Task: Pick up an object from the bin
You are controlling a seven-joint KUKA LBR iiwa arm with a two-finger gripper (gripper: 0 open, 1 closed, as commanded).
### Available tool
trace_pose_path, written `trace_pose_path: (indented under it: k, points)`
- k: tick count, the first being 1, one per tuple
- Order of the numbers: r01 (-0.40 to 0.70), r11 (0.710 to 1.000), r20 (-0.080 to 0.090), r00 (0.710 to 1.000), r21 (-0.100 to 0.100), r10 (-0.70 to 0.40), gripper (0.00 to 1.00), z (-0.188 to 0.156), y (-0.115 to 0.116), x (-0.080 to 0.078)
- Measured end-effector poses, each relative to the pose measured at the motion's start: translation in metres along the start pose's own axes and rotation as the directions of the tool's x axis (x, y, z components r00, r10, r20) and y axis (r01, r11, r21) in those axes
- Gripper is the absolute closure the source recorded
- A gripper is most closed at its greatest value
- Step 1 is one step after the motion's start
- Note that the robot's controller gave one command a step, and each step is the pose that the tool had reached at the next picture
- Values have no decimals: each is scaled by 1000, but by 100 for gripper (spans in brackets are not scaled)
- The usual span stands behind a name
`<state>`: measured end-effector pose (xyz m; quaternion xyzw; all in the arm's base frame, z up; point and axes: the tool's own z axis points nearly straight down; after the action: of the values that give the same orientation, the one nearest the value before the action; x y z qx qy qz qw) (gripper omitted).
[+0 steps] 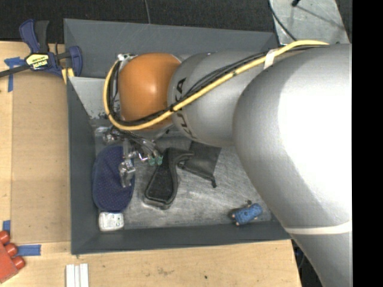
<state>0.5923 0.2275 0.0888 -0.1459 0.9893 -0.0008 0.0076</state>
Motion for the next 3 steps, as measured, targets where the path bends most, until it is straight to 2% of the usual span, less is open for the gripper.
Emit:
trace_pose_path:
  k: [1, 2, 3]
  points:
    - [34, 999, -17, 999, -8, -34, 0, 13, -7, -13]
    - [84, 996, -11, 996, -8, -84, 0, 10, -12, -25]
    - [82, 997, -13, 997, -8, -82, 100, 9, -12, -26]
